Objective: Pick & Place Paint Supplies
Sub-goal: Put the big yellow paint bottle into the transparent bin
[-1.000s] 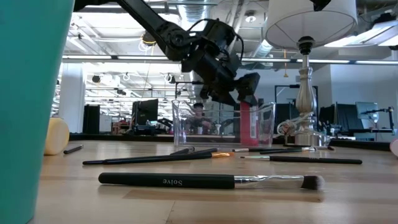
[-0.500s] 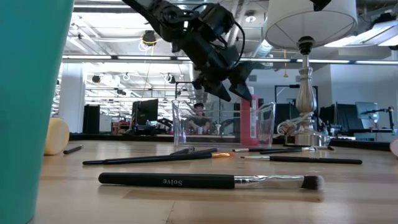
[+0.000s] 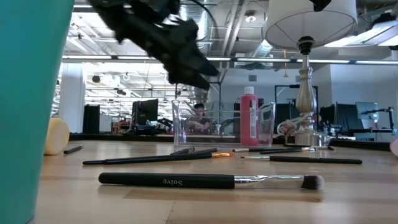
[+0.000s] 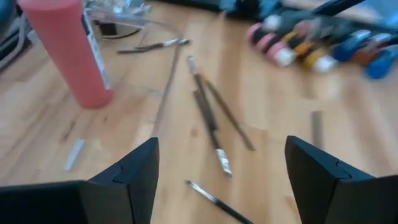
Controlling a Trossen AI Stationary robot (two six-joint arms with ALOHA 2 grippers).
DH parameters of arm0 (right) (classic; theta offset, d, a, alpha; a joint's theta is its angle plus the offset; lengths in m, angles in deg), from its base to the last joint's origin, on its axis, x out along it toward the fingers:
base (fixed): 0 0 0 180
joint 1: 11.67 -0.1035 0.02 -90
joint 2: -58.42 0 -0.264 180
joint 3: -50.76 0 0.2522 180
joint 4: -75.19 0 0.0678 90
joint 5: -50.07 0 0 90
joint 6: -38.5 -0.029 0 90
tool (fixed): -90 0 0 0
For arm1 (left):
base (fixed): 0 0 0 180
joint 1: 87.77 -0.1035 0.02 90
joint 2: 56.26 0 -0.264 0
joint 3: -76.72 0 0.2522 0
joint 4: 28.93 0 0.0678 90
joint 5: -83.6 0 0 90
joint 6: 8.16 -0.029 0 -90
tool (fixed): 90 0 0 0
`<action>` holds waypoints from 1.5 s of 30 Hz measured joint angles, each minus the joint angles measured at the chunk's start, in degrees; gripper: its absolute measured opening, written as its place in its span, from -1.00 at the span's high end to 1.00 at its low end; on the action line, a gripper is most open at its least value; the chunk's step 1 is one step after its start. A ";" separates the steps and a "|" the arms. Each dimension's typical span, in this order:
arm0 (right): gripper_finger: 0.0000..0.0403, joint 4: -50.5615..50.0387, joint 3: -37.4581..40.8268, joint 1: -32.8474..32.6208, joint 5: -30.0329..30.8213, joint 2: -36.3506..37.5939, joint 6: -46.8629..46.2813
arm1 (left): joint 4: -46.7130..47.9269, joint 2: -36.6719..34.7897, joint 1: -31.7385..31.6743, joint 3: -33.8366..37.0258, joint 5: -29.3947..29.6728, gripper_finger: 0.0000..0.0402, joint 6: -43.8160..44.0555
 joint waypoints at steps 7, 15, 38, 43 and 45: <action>-0.24 0.24 0.00 0.07 0.00 -0.13 0.53 | -7.98 -19.09 3.45 14.00 -0.93 -0.20 0.19; -0.24 3.87 0.00 0.07 0.02 -0.67 1.21 | -27.37 -33.84 4.87 24.43 -1.11 -0.20 -7.80; -0.24 21.43 -8.42 10.34 -5.71 -32.87 -2.04 | -20.19 -44.15 5.26 27.53 -4.19 -0.20 4.24; -0.24 21.39 -14.79 10.39 -10.23 -43.34 -3.05 | -16.02 -48.11 5.26 27.53 -4.19 -0.20 6.03; -0.24 21.47 -18.05 10.11 -10.24 -47.85 -3.38 | -14.82 -49.13 5.36 27.53 -4.19 -0.20 6.23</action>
